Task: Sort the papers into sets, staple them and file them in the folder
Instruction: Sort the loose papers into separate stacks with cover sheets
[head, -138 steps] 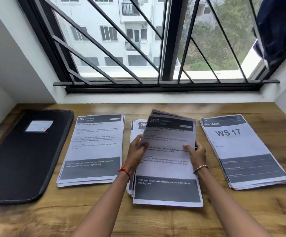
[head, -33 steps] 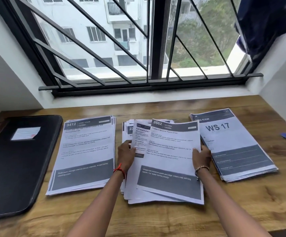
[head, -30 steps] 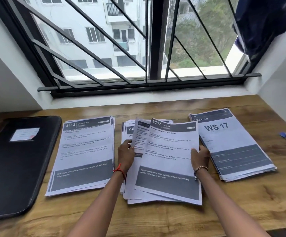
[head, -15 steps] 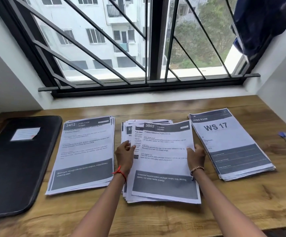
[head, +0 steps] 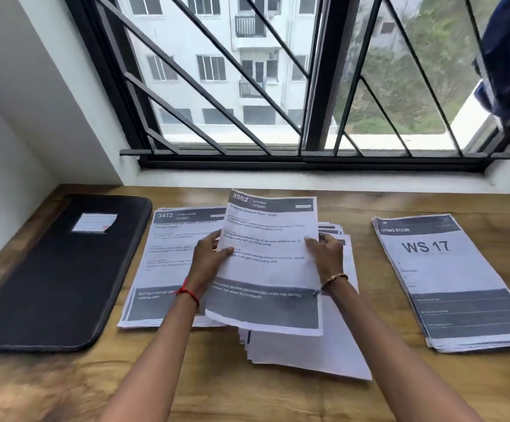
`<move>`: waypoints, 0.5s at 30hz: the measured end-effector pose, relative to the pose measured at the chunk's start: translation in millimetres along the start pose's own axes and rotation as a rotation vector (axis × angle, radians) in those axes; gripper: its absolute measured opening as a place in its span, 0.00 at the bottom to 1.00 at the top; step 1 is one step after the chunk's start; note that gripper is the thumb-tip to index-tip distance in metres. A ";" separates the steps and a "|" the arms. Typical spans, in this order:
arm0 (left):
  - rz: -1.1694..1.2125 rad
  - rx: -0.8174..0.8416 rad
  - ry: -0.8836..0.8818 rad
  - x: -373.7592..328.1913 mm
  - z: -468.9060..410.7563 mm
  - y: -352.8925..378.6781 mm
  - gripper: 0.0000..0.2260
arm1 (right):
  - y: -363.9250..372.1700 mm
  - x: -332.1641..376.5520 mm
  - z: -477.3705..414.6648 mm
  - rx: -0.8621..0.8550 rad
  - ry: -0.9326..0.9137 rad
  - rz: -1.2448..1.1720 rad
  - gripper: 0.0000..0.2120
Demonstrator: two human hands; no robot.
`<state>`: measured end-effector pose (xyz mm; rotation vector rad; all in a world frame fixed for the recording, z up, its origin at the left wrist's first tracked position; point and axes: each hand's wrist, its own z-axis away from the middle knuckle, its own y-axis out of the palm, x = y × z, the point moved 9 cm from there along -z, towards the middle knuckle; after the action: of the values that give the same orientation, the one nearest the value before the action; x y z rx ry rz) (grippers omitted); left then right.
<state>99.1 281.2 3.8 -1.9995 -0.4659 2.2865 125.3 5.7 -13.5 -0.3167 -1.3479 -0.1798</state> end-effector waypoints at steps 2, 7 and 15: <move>-0.014 -0.040 -0.015 8.2 -6.1 -28.6 0.20 | 30.7 -0.3 4.6 0.139 0.010 -0.018 0.10; -0.088 -0.134 -0.047 35.8 -19.0 -87.1 0.22 | 92.8 -0.7 23.5 0.408 0.035 0.059 0.29; -0.313 -0.239 -0.096 51.6 -23.2 -138.0 0.24 | 162.5 -3.5 42.8 0.583 -0.061 0.377 0.22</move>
<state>93.8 429.5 -10.8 -1.7566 -1.0239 2.2225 135.0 172.9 -28.5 -0.0768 -1.3131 0.5340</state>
